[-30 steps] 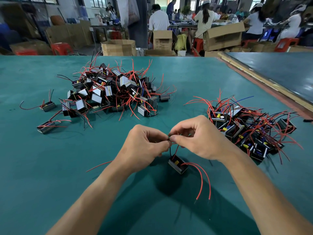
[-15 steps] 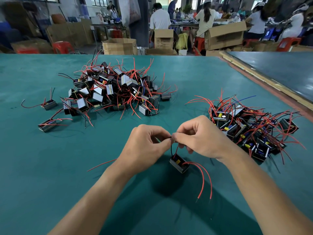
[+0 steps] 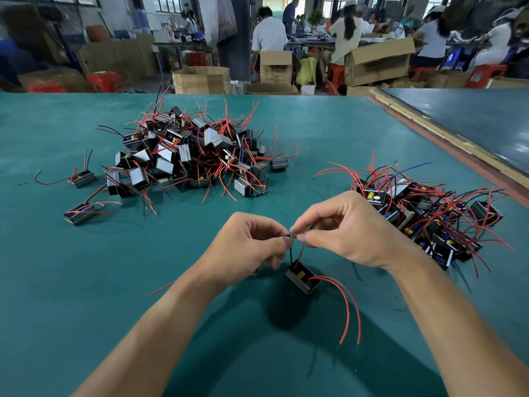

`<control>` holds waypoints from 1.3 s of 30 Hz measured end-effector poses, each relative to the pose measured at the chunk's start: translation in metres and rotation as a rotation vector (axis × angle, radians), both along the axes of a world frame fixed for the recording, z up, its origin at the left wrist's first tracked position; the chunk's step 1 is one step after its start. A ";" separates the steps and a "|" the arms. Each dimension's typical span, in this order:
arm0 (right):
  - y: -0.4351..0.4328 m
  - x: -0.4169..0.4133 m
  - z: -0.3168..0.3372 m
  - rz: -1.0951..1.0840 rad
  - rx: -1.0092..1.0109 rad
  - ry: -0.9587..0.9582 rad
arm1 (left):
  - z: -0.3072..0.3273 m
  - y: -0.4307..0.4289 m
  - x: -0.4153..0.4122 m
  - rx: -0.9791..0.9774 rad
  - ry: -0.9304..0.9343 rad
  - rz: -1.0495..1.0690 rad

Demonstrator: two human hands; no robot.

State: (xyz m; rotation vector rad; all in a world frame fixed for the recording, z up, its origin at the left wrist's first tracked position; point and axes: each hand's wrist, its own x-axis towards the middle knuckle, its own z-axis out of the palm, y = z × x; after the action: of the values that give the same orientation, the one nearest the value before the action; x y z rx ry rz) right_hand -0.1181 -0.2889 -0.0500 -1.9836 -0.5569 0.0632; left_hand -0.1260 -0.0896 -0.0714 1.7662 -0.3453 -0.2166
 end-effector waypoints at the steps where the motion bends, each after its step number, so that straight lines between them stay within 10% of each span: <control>1: 0.000 0.000 0.000 0.001 -0.007 -0.001 | -0.001 0.000 0.000 -0.001 -0.002 -0.007; 22: 0.010 0.004 -0.009 -0.148 -0.107 -0.018 | -0.011 -0.011 -0.009 0.128 -0.290 0.117; 39: 0.002 0.003 -0.008 -0.079 -0.159 -0.081 | -0.010 -0.007 -0.003 0.083 -0.158 0.137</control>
State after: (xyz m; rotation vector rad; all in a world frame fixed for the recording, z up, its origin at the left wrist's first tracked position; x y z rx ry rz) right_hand -0.1147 -0.2868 -0.0575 -2.1693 -0.5387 -0.0228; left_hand -0.1290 -0.0963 -0.0811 1.8864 -0.3308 0.0069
